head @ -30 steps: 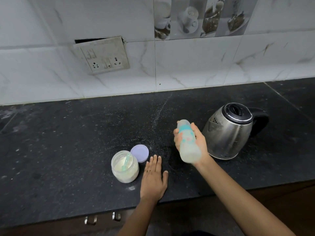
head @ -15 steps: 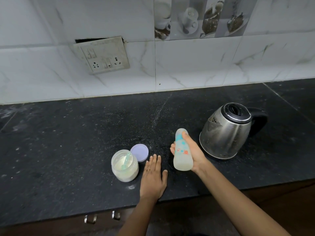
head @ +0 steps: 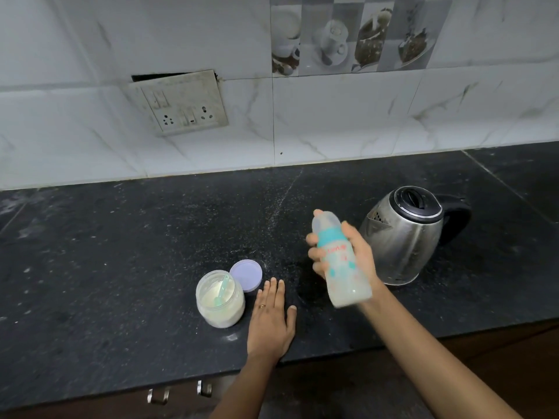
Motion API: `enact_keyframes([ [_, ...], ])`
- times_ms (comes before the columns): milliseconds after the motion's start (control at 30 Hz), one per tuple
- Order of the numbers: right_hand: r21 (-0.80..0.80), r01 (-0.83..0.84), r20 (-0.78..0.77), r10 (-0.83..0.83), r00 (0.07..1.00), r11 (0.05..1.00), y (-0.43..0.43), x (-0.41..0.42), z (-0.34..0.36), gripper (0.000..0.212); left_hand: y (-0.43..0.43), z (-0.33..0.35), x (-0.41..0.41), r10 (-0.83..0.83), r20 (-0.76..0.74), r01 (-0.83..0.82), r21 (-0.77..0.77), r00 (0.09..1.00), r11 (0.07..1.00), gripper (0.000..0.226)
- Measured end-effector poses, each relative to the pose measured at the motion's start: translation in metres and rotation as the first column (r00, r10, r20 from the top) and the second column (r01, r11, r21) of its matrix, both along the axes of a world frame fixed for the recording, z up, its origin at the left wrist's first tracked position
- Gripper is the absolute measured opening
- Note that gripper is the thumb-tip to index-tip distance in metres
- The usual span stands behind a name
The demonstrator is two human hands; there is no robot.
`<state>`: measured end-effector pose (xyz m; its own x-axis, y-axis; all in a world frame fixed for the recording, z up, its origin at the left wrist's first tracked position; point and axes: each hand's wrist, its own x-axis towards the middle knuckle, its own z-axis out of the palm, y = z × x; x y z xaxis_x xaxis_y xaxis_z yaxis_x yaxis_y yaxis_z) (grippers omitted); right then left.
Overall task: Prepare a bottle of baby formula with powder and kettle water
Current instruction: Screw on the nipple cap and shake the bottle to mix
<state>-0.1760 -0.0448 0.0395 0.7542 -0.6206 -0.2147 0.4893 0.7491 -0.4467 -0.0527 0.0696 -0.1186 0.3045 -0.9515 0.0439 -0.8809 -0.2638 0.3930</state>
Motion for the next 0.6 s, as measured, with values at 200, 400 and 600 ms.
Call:
enact_keyframes([
  [200, 0.126, -0.001, 0.147, -0.018, 0.989, 0.992, 0.0, 0.004, -0.009, 0.075, 0.0, -0.001, 0.0, -0.005, 0.002, 0.005, 0.003, 1.0, 1.0, 0.072],
  [400, 0.058, 0.127, 0.07, -0.13, 0.989, 0.99, -0.01, 0.009, 0.008, 0.06, 0.0, 0.0, 0.0, 0.002, -0.01, -0.003, -0.01, 1.0, 1.0, 0.071],
  [600, -0.068, 0.043, 0.065, -0.038, 0.997, 0.997, -0.014, 0.01, 0.012, 0.062, 0.0, -0.001, 0.0, 0.0, -0.003, 0.0, -0.009, 1.0, 1.0, 0.071],
])
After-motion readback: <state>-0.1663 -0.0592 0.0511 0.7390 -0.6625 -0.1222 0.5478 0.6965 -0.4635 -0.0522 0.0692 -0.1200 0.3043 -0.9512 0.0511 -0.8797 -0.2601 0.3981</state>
